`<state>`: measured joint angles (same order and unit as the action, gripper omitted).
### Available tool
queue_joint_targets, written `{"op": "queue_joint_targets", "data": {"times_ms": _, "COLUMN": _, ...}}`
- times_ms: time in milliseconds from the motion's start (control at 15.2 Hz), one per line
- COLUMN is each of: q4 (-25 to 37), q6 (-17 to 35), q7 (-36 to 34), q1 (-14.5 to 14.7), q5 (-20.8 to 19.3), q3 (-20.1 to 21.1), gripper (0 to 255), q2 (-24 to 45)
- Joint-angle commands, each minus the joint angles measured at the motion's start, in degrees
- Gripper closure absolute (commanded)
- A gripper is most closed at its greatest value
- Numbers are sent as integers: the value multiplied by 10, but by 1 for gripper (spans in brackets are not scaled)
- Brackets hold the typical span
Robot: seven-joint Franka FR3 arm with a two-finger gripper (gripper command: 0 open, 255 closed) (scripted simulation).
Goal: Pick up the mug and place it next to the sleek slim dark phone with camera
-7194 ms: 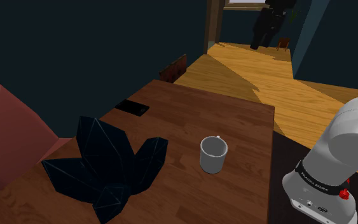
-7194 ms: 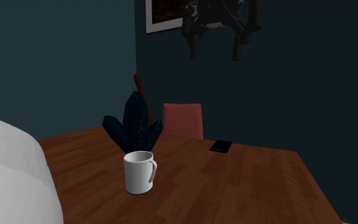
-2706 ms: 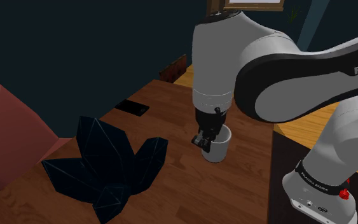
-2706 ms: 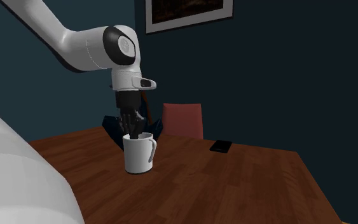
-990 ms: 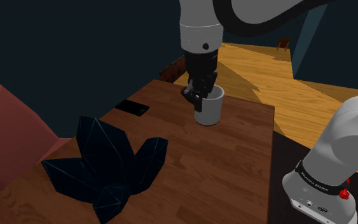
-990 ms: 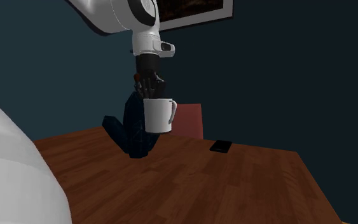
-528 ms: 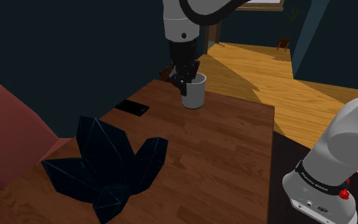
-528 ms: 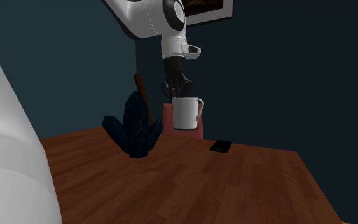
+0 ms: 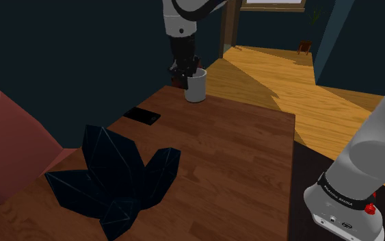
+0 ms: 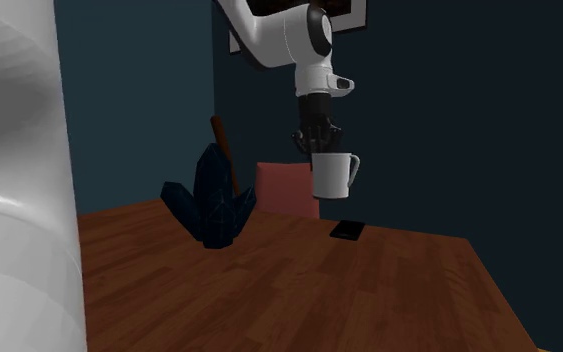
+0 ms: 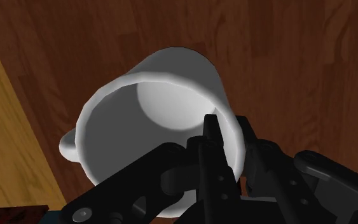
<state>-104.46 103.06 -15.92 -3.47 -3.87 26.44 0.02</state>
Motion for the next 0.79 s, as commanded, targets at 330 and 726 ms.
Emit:
{"op": "queue_joint_targets", "data": {"times_ms": 330, "q4": 189, "q6": -47, "q7": 19, "q1": -2, "q5": -65, "q3": -17, "gripper": 255, "q2": 155}}
{"op": "queue_joint_targets", "data": {"times_ms": 726, "q4": 218, "q6": -35, "q7": 24, "q1": 0, "q5": -81, "q3": -24, "gripper": 255, "q2": 198}}
